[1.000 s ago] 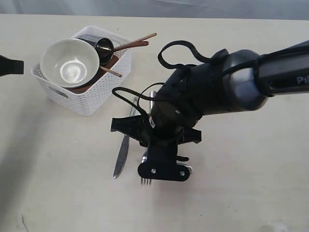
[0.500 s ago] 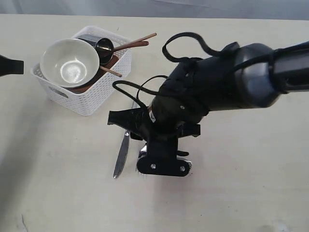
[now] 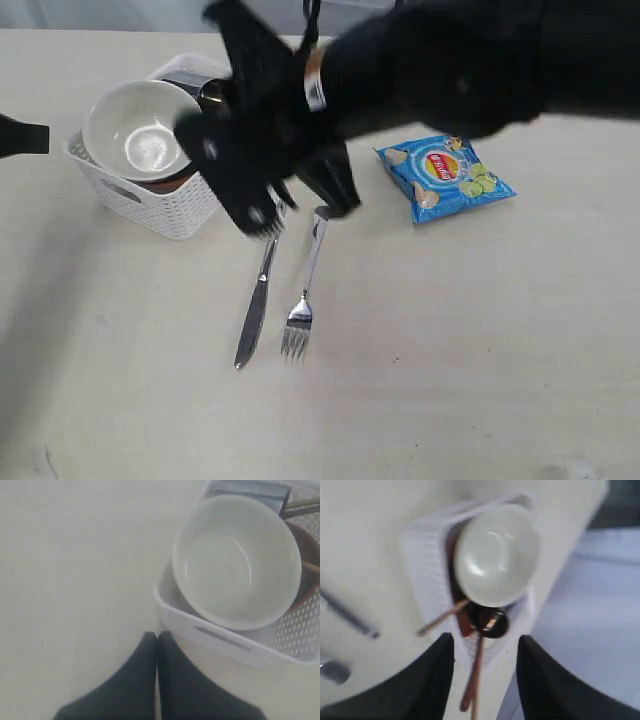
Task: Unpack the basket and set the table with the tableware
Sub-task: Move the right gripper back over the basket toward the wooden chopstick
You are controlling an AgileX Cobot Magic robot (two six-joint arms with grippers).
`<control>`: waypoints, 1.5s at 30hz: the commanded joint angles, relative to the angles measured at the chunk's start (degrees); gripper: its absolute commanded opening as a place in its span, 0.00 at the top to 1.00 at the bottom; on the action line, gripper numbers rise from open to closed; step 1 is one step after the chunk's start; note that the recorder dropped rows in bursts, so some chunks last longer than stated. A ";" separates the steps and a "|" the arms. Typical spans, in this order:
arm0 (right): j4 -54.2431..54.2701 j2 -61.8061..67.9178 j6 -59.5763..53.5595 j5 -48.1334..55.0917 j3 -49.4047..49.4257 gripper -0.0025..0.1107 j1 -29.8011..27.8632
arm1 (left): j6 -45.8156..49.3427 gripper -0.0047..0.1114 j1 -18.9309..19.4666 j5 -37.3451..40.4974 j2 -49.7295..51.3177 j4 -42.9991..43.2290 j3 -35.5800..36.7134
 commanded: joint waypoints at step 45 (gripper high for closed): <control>4.77 38.29 63.49 50.25 -55.20 0.62 -2.96 | 0.43 0.96 0.15 0.64 -0.28 -0.24 0.31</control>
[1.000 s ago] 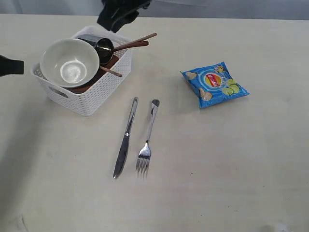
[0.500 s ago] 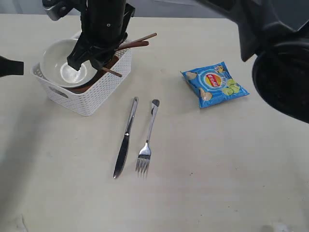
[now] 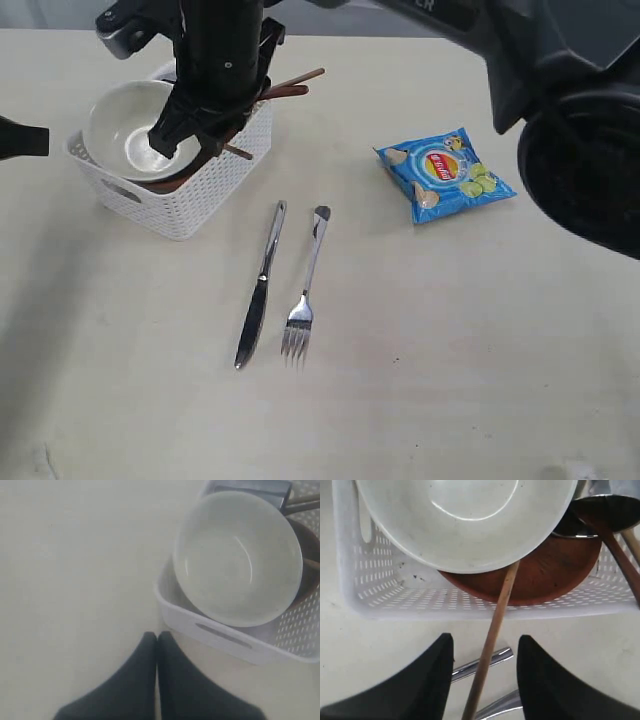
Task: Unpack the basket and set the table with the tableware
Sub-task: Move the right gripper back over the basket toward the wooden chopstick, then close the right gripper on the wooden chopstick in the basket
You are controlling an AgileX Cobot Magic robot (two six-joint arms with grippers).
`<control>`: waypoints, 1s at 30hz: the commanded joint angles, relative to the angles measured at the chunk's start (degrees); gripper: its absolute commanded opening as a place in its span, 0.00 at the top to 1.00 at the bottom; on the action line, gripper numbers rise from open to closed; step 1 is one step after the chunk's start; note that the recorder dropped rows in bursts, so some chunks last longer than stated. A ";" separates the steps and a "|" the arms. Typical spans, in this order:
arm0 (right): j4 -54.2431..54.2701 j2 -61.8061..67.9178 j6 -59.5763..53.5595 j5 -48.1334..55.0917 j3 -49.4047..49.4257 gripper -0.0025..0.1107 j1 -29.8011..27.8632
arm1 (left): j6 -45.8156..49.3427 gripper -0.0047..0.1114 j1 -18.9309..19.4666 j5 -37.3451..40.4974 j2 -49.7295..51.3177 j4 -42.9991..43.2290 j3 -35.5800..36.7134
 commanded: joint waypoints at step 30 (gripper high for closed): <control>-0.43 1.78 1.10 0.08 -0.04 0.63 -0.07 | 0.72 0.96 0.15 0.73 -0.28 -0.24 0.31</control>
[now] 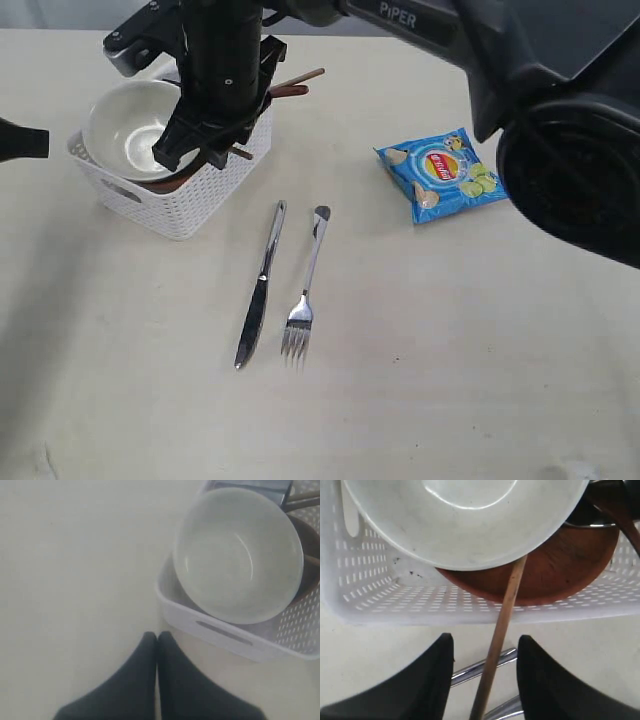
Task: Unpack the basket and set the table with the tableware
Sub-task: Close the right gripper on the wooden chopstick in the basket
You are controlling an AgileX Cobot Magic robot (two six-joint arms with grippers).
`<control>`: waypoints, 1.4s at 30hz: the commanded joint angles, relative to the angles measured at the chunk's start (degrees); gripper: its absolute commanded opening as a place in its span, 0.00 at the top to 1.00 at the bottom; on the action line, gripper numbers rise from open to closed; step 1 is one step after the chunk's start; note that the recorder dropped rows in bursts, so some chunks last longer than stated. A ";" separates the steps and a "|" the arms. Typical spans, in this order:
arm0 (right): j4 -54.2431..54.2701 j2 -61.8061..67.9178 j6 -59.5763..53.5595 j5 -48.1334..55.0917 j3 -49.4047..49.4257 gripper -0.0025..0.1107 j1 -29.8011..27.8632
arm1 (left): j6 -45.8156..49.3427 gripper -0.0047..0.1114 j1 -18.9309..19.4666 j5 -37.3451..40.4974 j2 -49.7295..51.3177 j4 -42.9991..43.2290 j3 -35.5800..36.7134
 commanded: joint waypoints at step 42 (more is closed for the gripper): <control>-7.83 -6.88 -0.22 0.08 2.36 0.98 -0.07 | 0.24 0.96 0.15 -0.85 -0.28 -0.09 0.31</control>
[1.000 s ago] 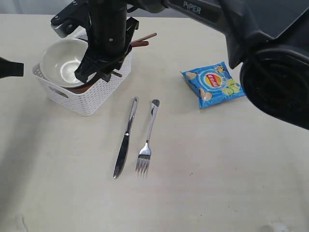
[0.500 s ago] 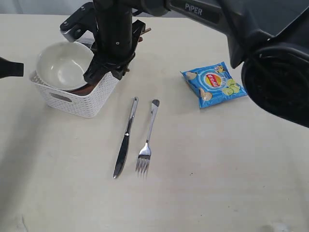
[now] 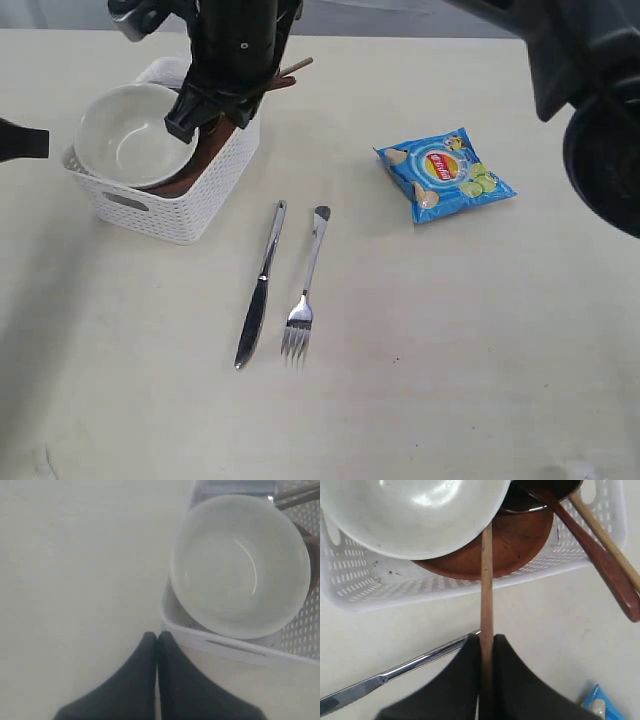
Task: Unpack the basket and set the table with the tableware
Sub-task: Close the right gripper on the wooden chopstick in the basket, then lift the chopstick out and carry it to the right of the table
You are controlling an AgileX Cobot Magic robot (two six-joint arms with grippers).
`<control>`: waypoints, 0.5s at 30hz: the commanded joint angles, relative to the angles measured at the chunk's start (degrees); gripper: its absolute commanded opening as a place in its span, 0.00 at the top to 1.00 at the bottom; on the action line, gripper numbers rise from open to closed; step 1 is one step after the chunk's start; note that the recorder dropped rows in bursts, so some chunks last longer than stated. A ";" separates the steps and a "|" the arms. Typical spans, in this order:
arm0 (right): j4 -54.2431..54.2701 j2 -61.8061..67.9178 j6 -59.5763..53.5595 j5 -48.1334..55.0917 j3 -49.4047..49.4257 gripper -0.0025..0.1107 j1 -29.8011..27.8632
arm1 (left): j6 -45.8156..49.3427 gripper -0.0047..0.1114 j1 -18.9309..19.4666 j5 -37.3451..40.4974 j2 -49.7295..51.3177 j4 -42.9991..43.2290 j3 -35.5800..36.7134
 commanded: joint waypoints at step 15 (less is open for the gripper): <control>-3.06 -5.41 -0.32 -0.14 0.00 0.98 0.12 | 0.67 0.96 0.15 -2.39 -0.28 -0.09 0.31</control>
